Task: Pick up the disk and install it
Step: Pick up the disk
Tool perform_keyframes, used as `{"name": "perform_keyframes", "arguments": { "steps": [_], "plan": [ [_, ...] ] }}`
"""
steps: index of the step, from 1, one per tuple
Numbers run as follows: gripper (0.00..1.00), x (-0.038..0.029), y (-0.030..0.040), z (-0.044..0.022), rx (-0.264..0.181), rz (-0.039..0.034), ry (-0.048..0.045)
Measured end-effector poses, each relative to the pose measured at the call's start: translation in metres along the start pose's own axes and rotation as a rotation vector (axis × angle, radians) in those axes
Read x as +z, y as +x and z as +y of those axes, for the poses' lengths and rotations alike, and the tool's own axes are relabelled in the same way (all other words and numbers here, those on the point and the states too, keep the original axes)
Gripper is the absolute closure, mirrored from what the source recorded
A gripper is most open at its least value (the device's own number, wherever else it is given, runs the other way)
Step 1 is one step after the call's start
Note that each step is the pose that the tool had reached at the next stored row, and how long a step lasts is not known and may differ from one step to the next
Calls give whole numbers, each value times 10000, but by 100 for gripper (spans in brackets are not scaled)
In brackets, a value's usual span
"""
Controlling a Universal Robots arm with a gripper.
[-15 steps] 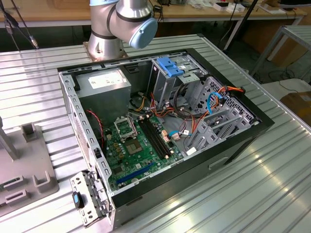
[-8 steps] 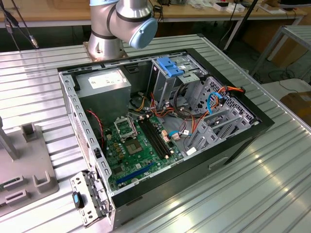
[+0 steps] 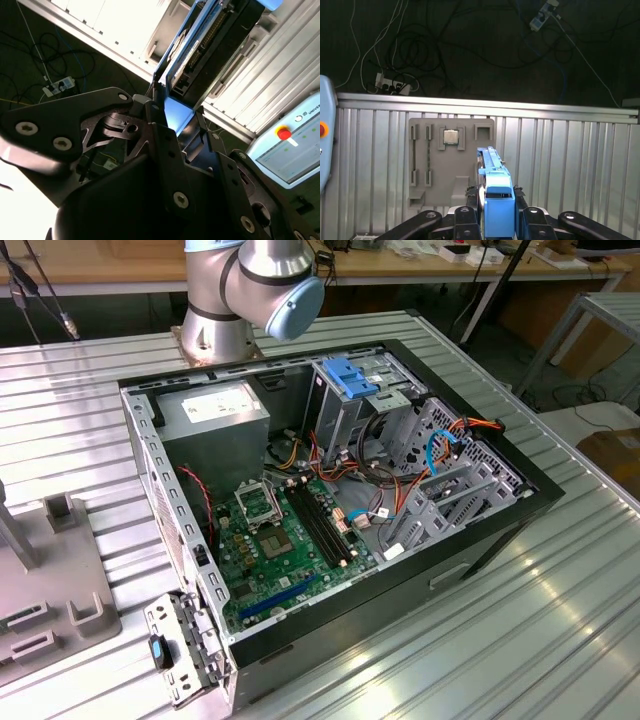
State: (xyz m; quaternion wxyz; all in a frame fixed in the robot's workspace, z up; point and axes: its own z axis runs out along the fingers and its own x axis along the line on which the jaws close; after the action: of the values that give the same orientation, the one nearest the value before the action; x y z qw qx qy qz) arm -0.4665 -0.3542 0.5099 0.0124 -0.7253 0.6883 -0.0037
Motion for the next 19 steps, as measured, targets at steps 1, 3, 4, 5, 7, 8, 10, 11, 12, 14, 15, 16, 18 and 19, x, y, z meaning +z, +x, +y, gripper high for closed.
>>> {"name": "perform_keyframes", "arguments": {
  "steps": [1, 3, 4, 5, 7, 8, 10, 11, 12, 14, 15, 16, 18, 19],
  "plan": [
    [64, 0, 0, -1, 0, 0, -1],
    [64, 0, 0, -2, 0, 0, 0],
    [64, 0, 0, -2, 0, 0, -1],
    [64, 0, 0, -2, 0, 0, 0],
    [64, 0, 0, -3, 0, 0, 0],
    [64, 0, 0, -3, 0, 0, -1],
    [64, 0, 0, -5, 0, 0, 0],
    [64, -1, 0, -9, -1, 0, -1],
    [64, -1, 1, -13, -1, 1, -1],
    [64, 0, 1, -29, -1, 0, -1],
    [64, 1, 2, -38, -1, 0, 0],
    [64, 1, 3, -50, 0, 1, 0],
    [64, 2, 4, -85, 0, 0, 0],
    [64, 2, 6, -108, 0, 0, 0]
  ]
}}
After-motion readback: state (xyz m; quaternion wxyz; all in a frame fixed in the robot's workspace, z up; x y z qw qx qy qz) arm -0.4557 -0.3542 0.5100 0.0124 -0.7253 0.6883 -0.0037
